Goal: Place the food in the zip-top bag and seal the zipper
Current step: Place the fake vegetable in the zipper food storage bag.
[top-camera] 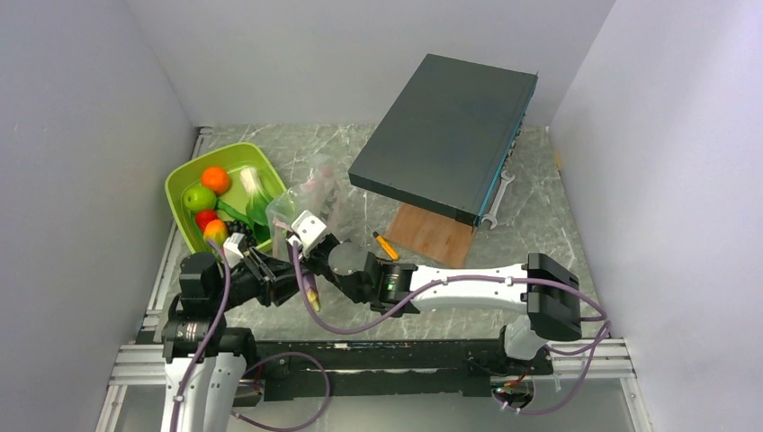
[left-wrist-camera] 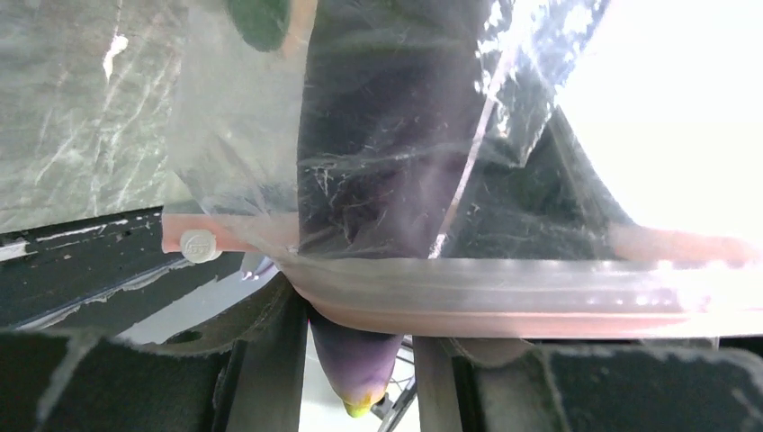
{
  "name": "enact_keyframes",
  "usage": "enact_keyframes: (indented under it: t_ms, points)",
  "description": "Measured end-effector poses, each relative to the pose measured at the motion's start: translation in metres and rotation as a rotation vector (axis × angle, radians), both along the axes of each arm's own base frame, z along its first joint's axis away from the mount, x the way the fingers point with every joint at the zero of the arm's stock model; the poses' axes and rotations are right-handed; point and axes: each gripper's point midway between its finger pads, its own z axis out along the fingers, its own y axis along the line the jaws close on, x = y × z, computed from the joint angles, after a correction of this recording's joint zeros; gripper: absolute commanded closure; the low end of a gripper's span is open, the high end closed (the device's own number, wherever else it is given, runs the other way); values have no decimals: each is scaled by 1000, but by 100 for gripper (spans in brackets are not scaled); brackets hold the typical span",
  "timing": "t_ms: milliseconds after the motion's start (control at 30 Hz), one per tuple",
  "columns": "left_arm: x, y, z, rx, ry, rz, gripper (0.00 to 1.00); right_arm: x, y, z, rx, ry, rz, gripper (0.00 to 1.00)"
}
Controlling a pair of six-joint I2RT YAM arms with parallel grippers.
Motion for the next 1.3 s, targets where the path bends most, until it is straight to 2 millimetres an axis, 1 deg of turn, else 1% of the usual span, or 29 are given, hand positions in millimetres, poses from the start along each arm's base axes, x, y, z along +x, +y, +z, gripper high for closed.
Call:
enact_keyframes:
  t_ms: [67,100,167,300,367,433,500,567,600,667,700,733,767,933,1000,1067,1133,1200,1300]
  points:
    - [4,1,-2,18,20,8,100,0,0,0,-1,1,5,100]
    - [7,3,-1,41,22,15,98,1,0,-1,0,3,6,100]
    - [10,6,5,89,14,27,95,2,1,0,4,14,6,100]
    - [12,12,14,187,-41,21,92,5,4,13,57,37,11,100]
    - [10,13,11,228,-72,0,91,7,5,14,69,43,19,100]
    - [4,13,2,272,-83,-50,91,7,6,13,62,47,33,100]
    - [-1,12,-6,304,-90,-99,87,6,7,12,52,42,51,100]
    - [-5,13,-17,344,-84,-147,79,4,9,12,43,33,74,100]
    - [-6,14,-20,358,-82,-162,72,3,10,12,41,32,83,100]
    - [-8,15,-26,379,-79,-187,52,2,11,10,32,32,94,100]
    - [-9,15,-26,384,-82,-191,44,2,12,7,23,37,94,100]
    - [-9,15,-26,389,-87,-191,40,2,13,6,21,43,94,100]
    - [-8,16,-25,395,-95,-183,38,3,14,3,18,56,95,100]
    - [-6,19,-17,403,-145,-122,32,8,20,-8,19,138,80,100]
    - [-5,20,-12,396,-163,-87,26,13,23,-9,31,183,62,100]
    - [-3,23,-9,406,-183,-48,24,17,22,-9,49,227,50,100]
    - [-2,29,-8,438,-196,4,25,24,19,-9,64,279,25,100]
    - [-3,35,-3,472,-214,43,26,36,16,-7,76,332,-15,100]
    - [-8,40,13,515,-284,64,29,54,14,-1,102,392,-74,100]
